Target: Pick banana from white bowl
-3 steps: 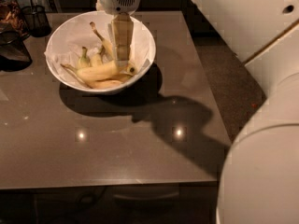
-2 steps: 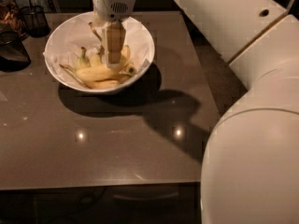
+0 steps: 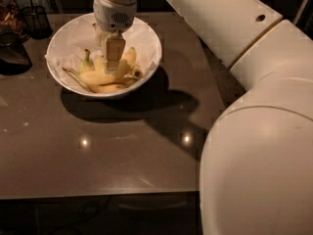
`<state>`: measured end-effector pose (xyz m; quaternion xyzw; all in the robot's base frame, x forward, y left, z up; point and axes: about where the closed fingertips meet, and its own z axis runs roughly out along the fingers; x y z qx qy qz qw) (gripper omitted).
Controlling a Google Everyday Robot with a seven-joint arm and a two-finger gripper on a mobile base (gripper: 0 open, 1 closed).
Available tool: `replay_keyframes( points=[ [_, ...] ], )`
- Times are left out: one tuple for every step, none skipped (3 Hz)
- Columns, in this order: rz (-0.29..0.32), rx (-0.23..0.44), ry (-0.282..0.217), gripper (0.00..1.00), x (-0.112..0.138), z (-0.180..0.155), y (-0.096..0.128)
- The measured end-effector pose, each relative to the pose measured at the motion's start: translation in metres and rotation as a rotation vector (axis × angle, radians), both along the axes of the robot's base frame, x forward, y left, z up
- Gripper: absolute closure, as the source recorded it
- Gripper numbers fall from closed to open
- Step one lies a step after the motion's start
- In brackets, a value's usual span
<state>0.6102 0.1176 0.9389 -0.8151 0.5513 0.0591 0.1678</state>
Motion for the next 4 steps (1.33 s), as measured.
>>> replay_keyframes(
  points=[
    [0.003, -0.008, 0.010, 0.37, 0.001, -0.006, 0.002],
    [0.003, -0.020, 0.029, 0.36, 0.004, -0.016, 0.004],
    [0.001, -0.034, 0.050, 0.36, 0.007, -0.030, 0.004],
    [0.002, -0.044, 0.071, 0.34, 0.007, -0.041, 0.004]
  ],
)
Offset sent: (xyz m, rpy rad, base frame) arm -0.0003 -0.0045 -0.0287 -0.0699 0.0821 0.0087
